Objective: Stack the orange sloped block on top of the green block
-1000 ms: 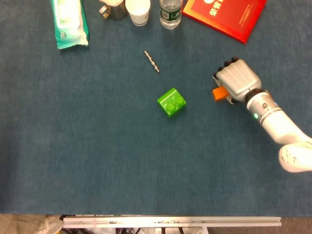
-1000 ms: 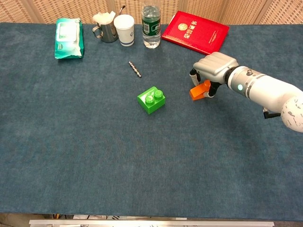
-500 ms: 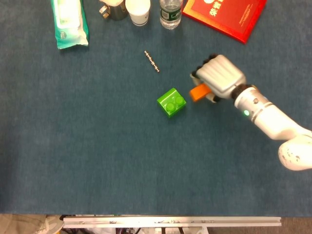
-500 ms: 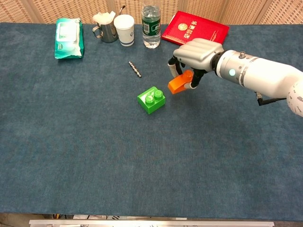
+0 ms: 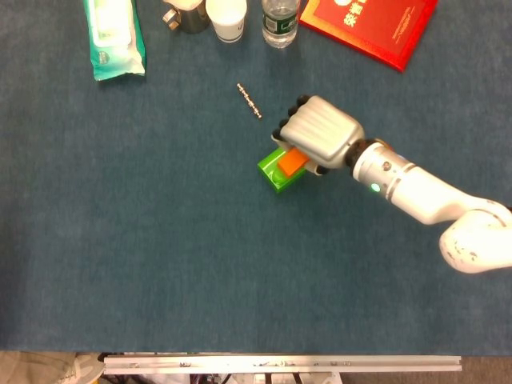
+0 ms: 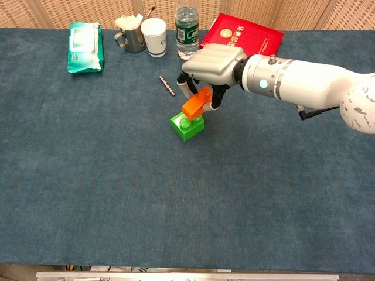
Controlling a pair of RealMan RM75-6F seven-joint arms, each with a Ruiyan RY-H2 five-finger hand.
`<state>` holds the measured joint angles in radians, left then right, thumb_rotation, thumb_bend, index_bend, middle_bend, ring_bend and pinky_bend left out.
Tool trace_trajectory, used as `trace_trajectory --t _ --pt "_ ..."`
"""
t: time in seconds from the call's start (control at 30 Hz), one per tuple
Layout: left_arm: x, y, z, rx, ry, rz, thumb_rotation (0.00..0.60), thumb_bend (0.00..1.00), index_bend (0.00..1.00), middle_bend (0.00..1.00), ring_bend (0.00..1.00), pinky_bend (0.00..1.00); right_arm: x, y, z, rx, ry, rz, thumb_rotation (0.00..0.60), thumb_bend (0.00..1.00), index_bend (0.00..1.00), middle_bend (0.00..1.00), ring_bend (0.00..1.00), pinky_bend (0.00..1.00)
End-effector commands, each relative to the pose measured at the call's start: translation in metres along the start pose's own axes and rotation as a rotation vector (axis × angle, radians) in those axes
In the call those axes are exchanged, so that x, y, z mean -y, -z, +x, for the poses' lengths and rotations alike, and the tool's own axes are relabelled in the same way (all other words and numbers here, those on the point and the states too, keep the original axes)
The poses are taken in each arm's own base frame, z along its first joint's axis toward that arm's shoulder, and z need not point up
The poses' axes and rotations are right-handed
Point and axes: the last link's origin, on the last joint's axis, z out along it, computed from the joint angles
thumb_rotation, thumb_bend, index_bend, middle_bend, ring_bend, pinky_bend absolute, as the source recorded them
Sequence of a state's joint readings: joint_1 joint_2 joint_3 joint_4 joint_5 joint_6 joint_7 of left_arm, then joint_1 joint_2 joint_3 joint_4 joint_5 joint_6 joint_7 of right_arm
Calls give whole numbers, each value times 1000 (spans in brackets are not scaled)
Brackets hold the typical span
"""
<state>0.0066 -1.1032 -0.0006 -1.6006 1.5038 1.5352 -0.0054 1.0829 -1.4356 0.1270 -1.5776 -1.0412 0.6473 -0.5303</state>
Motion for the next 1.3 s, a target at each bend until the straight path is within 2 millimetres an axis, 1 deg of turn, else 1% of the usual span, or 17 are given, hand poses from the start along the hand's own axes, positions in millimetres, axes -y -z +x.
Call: trace_trajectory --t 0.03,0.13,0.3,0.67,0.83,1.3 --pt "0 0 0 0 1 -1 600 220 227 325 325 240 4 -2 3 3 26 17 600 307 622 497 360 285" --pt "0 0 0 -1 1 -1 600 220 227 325 325 241 8 -4 4 9 54 34 600 307 622 497 360 285" --pt "0 1 0 -3 3 2 600 220 227 325 325 241 13 -5 0 20 94 55 600 307 622 497 359 284" --pt "2 1 1 -6 5 4 600 220 227 325 325 240 15 -9 -4 33 131 59 600 307 623 497 360 284" --pt "2 1 0 -2 5 2 600 220 227 325 325 240 15 -8 -4 27 147 51 600 307 623 497 360 284" --pt "5 -1 -1 4 10 -3 600 219 227 325 325 240 24 0 -8 33 168 -5 600 306 623 498 370 285"
